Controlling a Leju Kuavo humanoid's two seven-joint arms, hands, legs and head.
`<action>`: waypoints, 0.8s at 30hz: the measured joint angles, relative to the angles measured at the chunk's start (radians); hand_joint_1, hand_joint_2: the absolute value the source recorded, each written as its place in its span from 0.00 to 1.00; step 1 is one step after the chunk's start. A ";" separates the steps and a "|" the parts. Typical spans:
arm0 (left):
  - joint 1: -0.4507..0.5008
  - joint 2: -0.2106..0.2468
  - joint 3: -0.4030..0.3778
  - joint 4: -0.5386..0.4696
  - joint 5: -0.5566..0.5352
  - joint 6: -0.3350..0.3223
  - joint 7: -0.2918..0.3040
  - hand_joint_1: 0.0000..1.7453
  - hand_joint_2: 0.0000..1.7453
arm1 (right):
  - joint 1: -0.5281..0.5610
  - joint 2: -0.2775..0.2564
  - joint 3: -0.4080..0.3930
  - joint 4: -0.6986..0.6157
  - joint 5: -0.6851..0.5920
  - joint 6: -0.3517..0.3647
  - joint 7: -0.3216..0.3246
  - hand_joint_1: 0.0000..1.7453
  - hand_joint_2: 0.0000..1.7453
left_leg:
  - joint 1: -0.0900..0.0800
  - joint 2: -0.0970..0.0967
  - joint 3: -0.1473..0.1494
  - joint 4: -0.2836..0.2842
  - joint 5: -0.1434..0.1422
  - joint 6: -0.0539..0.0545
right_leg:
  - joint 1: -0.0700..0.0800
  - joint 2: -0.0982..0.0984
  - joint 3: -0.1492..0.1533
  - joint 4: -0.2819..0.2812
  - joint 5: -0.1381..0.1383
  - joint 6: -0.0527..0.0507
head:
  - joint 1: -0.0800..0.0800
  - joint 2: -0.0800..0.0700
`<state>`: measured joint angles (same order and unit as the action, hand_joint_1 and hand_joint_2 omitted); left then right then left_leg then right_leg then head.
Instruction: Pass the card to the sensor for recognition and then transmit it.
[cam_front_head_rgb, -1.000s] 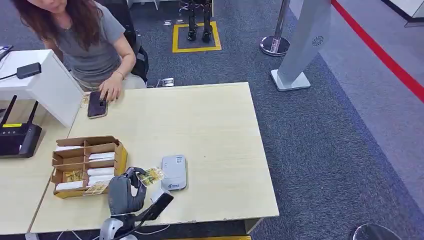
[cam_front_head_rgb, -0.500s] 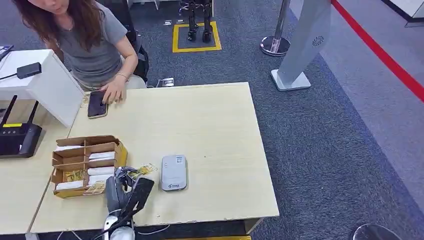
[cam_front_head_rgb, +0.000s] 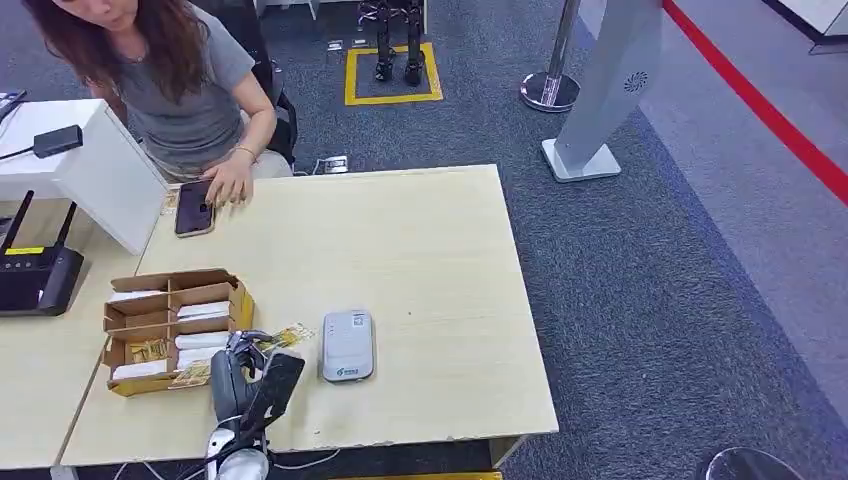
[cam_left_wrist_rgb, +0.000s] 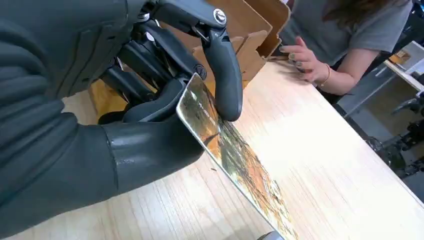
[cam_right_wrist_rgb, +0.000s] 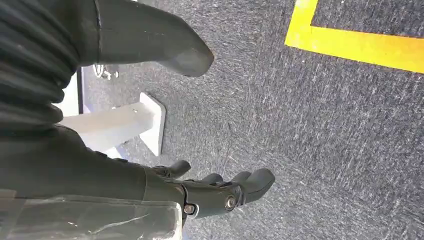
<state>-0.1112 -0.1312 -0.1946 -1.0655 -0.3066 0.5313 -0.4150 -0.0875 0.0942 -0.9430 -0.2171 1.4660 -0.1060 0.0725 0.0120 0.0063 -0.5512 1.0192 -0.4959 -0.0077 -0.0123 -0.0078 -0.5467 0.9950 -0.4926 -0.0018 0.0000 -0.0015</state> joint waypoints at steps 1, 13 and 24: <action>-0.001 0.000 0.000 0.002 -0.010 0.008 -0.002 1.00 1.00 | 0.000 0.000 0.000 0.000 0.000 0.002 0.000 0.00 1.00 | 0.000 0.000 0.000 0.000 0.000 0.000 | 0.000 0.000 0.000 0.000 0.000 0.000 | 0.000 0.000; -0.028 0.005 -0.025 0.046 -0.256 0.102 0.007 1.00 1.00 | -0.006 0.000 0.003 0.000 0.013 0.012 0.007 0.00 1.00 | 0.000 0.000 0.000 0.000 0.000 0.000 | 0.000 0.000 0.000 0.000 0.000 0.000 | 0.000 0.000; -0.035 0.005 -0.039 0.060 -0.315 0.103 0.030 1.00 1.00 | -0.006 0.000 0.013 0.001 0.011 0.024 0.012 0.00 1.00 | 0.000 0.000 0.000 0.000 0.000 0.000 | 0.000 0.000 0.000 0.000 0.000 0.000 | 0.000 0.000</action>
<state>-0.1460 -0.1263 -0.2335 -1.0056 -0.6221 0.6344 -0.3849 -0.0933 0.0942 -0.9304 -0.2159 1.4775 -0.0816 0.0843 0.0120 0.0063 -0.5512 1.0194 -0.4958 -0.0076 -0.0123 -0.0078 -0.5467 0.9950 -0.4924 -0.0016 0.0004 -0.0015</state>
